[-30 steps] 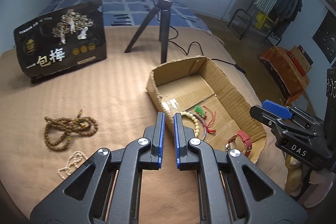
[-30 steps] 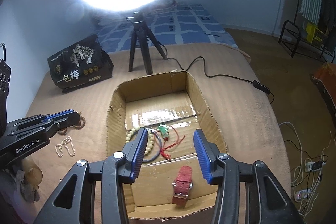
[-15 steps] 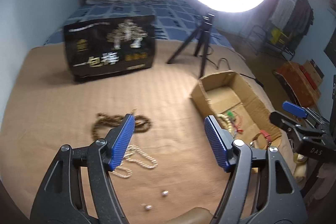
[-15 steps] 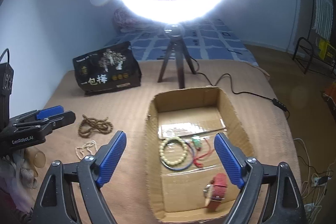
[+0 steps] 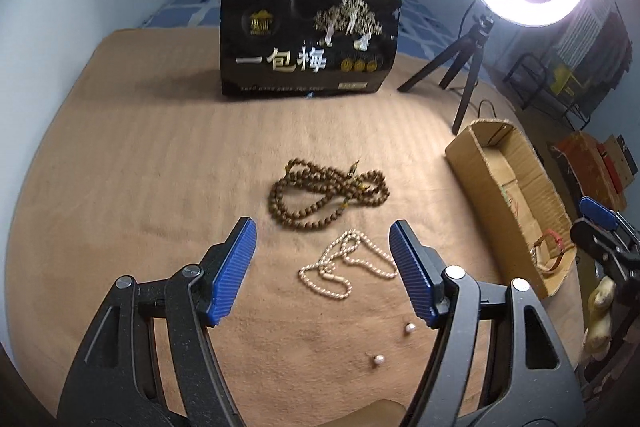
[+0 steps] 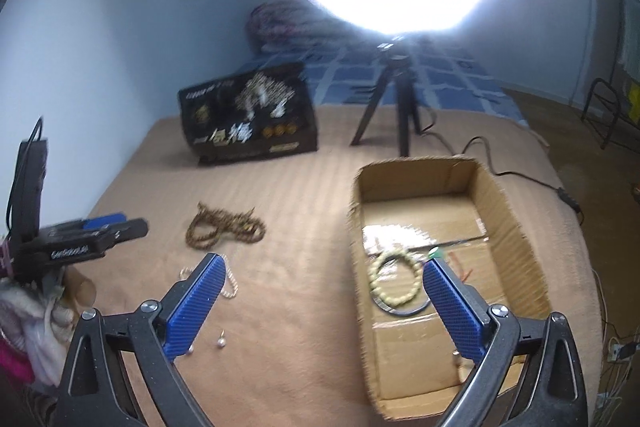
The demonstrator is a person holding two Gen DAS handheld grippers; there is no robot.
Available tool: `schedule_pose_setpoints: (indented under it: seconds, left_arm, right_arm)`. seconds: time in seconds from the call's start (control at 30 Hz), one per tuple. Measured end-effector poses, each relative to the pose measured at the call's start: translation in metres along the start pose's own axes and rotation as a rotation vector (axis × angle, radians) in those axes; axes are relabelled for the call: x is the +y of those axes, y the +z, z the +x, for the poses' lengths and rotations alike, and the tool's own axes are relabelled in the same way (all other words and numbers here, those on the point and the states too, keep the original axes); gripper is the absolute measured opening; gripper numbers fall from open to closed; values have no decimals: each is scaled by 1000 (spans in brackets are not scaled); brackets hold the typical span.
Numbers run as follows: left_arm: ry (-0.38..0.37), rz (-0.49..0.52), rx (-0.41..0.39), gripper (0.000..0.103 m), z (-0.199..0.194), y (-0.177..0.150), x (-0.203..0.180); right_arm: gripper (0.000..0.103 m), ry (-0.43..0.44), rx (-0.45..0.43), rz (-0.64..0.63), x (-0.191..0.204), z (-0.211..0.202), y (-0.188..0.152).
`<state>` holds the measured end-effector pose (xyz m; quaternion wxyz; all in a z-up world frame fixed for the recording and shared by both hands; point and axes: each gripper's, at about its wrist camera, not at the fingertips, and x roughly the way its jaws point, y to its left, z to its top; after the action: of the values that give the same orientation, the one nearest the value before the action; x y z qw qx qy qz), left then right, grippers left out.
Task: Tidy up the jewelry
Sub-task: 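Move left tool to white pearl necklace while right reaches pearl earrings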
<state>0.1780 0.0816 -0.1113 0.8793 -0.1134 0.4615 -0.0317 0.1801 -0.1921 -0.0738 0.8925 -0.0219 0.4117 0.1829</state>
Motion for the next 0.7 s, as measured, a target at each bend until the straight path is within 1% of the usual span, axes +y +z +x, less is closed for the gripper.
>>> schedule_pose_setpoints:
  seconds: [0.03,0.17,0.27,0.37,0.5,0.57,0.63,0.7]
  left_arm:
    - [-3,7,9,71,2,-2,0]
    - [-26,34,56,71,18,-10,-2]
    - [-40,37,91,71,29,-15,-2]
    - [-51,33,125,71,41,-21,-1]
    - [-53,56,151,64,52,-25,-4]
    - [-54,60,163,64,57,-25,-6]
    - [-51,48,177,64,62,-27,-5]
    - [-57,19,201,64,66,-29,-1]
  right_arm:
    - [100,11,18,-14,6,4,-3]
    - [91,41,77,-67,22,19,-15]
    - [87,59,120,-94,31,30,-26]
    - [78,87,165,-135,40,41,-36]
    - [71,111,198,-168,49,49,-46]
    - [68,133,218,-171,52,53,-50]
    - [65,149,240,-174,56,59,-55]
    - [60,156,263,-188,60,64,-59]
